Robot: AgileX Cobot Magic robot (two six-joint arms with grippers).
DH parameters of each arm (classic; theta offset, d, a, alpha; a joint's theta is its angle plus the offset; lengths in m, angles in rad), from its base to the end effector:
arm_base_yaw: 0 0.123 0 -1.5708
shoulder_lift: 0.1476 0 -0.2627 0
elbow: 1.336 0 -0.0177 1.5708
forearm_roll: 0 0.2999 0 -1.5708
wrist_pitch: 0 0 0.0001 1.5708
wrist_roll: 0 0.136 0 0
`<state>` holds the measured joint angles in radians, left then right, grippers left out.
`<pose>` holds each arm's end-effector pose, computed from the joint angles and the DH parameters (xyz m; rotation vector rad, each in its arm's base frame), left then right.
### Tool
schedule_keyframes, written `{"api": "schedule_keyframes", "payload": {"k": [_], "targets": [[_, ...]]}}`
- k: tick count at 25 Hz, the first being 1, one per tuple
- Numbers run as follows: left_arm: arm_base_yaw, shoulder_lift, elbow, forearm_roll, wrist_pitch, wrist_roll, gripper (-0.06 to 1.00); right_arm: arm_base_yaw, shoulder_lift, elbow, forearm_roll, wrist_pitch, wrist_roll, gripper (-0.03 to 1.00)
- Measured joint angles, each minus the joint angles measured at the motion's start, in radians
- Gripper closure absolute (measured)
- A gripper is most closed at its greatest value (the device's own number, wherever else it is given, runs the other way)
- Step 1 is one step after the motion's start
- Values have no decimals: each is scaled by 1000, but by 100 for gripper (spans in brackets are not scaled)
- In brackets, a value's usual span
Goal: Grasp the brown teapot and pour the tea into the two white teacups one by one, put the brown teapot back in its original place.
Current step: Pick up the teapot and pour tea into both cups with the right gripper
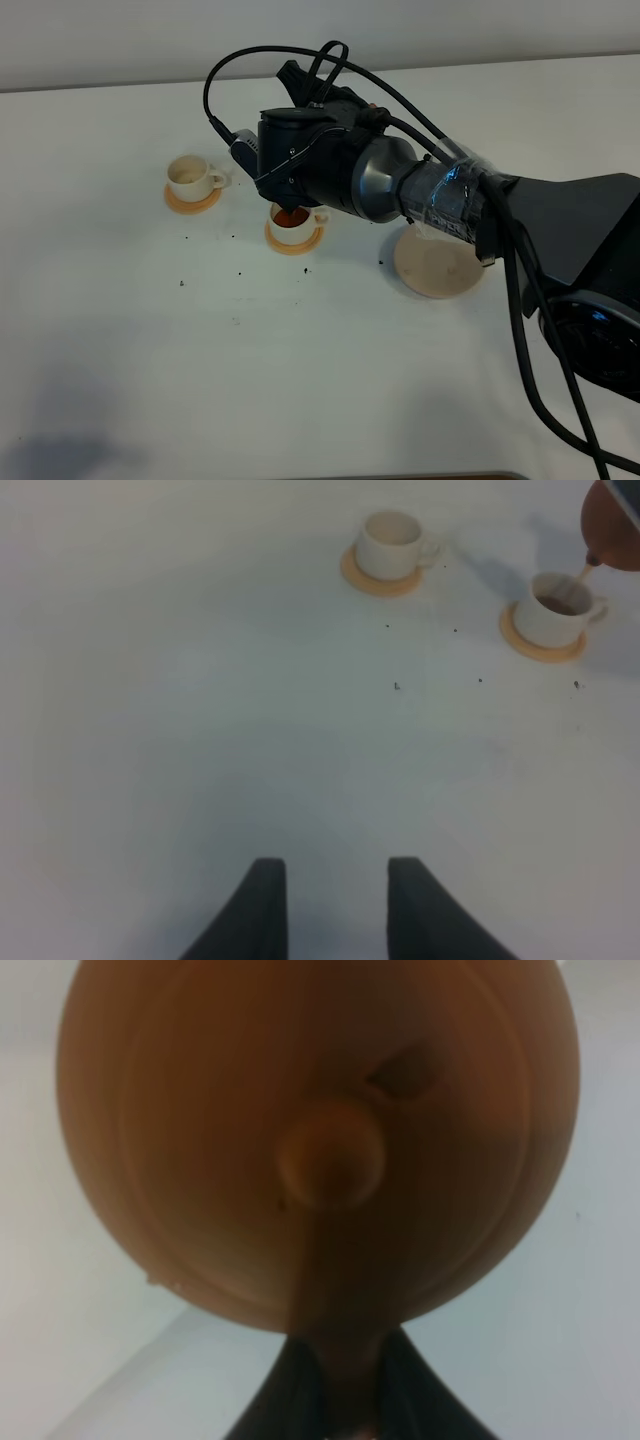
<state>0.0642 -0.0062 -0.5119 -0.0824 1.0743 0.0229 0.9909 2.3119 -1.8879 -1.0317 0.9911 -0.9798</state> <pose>0.0979 -0.0036 0.2840 -0.0367 2.0370 -0.0438 0.3797 0.4013 0.1265 -2.4726 0.8688 -1.3000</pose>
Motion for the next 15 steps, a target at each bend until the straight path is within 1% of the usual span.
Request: {"api": "schedule_keyframes", "payload": {"k": [15], "targets": [[0,0,0,0,0,1,69,2,0,0,-26,-18,-20,88]]}}
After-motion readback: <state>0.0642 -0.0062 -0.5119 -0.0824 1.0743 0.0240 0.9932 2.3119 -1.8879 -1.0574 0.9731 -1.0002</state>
